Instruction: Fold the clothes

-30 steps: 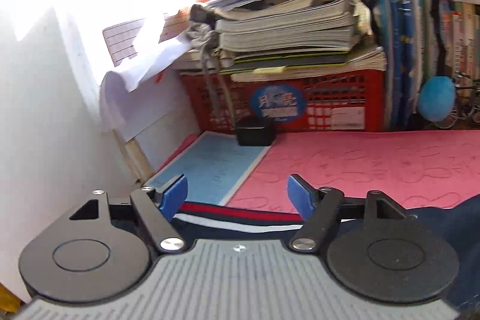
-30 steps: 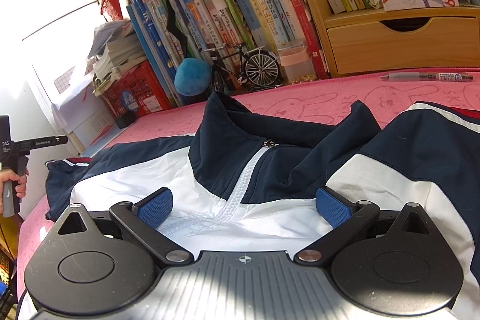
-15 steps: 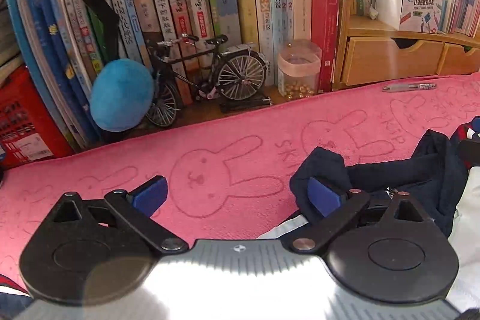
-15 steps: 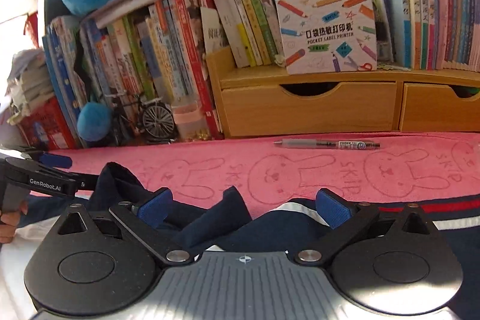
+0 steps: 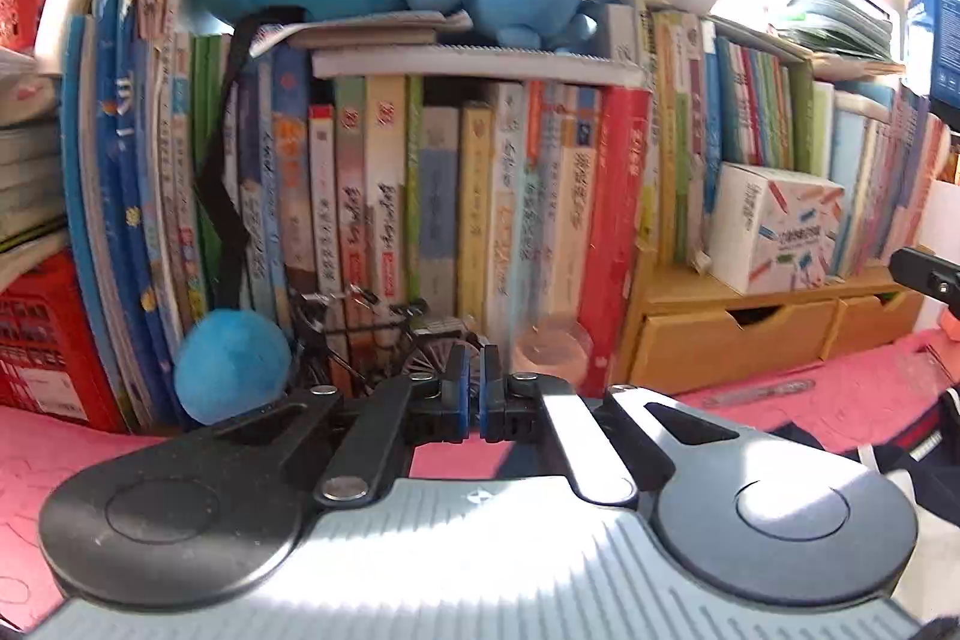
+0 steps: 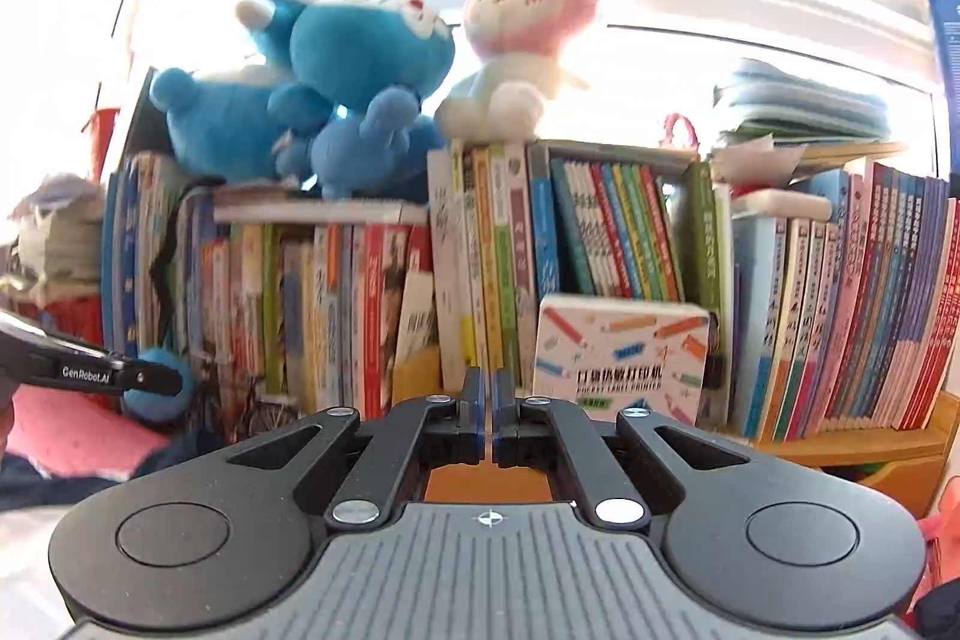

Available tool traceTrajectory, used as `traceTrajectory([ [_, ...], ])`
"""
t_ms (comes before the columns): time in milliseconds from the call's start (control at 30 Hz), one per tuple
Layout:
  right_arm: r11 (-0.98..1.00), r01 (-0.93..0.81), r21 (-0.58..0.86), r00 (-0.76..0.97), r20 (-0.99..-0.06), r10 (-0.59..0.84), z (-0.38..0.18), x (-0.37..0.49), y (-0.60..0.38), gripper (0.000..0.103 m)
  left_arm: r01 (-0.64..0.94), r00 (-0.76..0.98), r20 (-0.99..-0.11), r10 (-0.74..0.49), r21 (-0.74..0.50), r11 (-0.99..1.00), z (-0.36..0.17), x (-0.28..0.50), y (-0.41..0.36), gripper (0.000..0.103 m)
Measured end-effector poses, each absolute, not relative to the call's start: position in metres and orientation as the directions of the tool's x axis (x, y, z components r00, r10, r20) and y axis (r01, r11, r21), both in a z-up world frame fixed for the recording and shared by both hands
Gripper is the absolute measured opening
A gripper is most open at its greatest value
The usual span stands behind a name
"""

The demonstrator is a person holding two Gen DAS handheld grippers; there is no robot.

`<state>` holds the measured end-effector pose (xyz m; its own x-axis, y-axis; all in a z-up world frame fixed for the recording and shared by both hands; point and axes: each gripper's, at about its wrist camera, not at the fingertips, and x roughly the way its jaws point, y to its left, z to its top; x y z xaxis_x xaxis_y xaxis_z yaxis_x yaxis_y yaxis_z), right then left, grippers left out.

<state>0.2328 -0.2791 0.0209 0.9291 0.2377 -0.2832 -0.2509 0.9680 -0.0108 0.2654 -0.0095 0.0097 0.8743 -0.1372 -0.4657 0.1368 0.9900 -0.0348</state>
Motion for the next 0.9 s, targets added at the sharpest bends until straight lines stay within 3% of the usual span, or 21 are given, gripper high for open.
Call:
traceTrajectory([
  [100, 0.944, -0.315, 0.100, 0.840, -0.433, 0.326, 0.008, 0.250, -0.288, 0.008, 0.055, 0.857, -0.513, -0.045, 0.004, 0.998, 0.009, 0.278, -0.001, 0.005],
  [167, 0.913, -0.363, 0.186, 0.739, -0.540, 0.403, -0.006, 0.257, -0.291, 0.011, 0.145, 0.841, -0.523, -0.139, -0.028, 0.989, 0.003, 0.260, 0.006, 0.005],
  [267, 0.833, -0.541, 0.116, 0.650, -0.571, 0.502, -0.026, 0.223, -0.272, 0.019, 0.401, 0.759, -0.542, -0.360, -0.047, 0.915, -0.008, 0.221, -0.004, 0.020],
  [333, 0.792, -0.606, 0.072, 0.596, -0.619, 0.512, -0.040, 0.211, -0.255, 0.018, 0.533, 0.684, -0.570, -0.455, -0.034, 0.845, -0.019, 0.201, -0.017, 0.029],
  [433, 0.798, -0.602, -0.032, 0.632, -0.630, 0.452, -0.052, 0.210, -0.241, 0.016, 0.522, 0.713, -0.601, -0.361, 0.111, 0.845, -0.039, 0.199, -0.040, 0.029],
  [500, 0.845, -0.534, 0.011, 0.657, -0.623, 0.423, -0.055, 0.235, -0.250, 0.000, 0.510, 0.732, -0.613, -0.297, 0.204, 0.836, -0.052, 0.199, -0.055, 0.034],
  [533, 0.870, -0.491, 0.045, 0.669, -0.620, 0.410, -0.057, 0.249, -0.257, 0.000, 0.466, 0.741, -0.615, -0.270, 0.182, 0.866, -0.052, 0.212, -0.052, 0.036],
  [567, 0.891, -0.447, 0.080, 0.680, -0.617, 0.396, -0.059, 0.263, -0.264, 0.000, 0.419, 0.750, -0.616, -0.241, 0.160, 0.894, -0.051, 0.225, -0.050, 0.046],
  [600, 0.928, -0.361, 0.091, 0.715, -0.612, 0.338, -0.053, 0.267, -0.267, 0.001, 0.356, 0.767, -0.614, -0.189, 0.162, 0.920, -0.051, 0.234, -0.046, 0.065],
  [633, 0.957, -0.271, 0.102, 0.745, -0.607, 0.276, -0.048, 0.270, -0.270, 0.003, 0.293, 0.780, -0.611, -0.137, 0.163, 0.942, -0.051, 0.243, -0.043, 0.069],
  [667, 0.958, -0.266, 0.107, 0.770, -0.575, 0.277, -0.040, 0.263, -0.273, 0.012, 0.246, 0.786, -0.611, -0.095, 0.169, 0.954, -0.050, 0.247, -0.040, 0.069],
  [733, 0.937, -0.323, 0.135, 0.784, -0.517, 0.344, -0.028, 0.245, -0.283, 0.034, 0.189, 0.791, -0.609, -0.065, 0.142, 0.972, -0.048, 0.248, -0.032, 0.069],
  [767, 0.910, -0.384, 0.157, 0.770, -0.490, 0.409, -0.024, 0.234, -0.290, 0.055, 0.188, 0.791, -0.607, -0.080, 0.116, 0.975, -0.046, 0.242, -0.026, 0.066],
  [900, 0.922, -0.386, -0.030, 0.755, -0.584, 0.297, -0.027, 0.206, -0.318, 0.056, 0.259, 0.796, -0.590, -0.133, 0.134, 0.957, -0.039, 0.205, -0.017, 0.067],
])
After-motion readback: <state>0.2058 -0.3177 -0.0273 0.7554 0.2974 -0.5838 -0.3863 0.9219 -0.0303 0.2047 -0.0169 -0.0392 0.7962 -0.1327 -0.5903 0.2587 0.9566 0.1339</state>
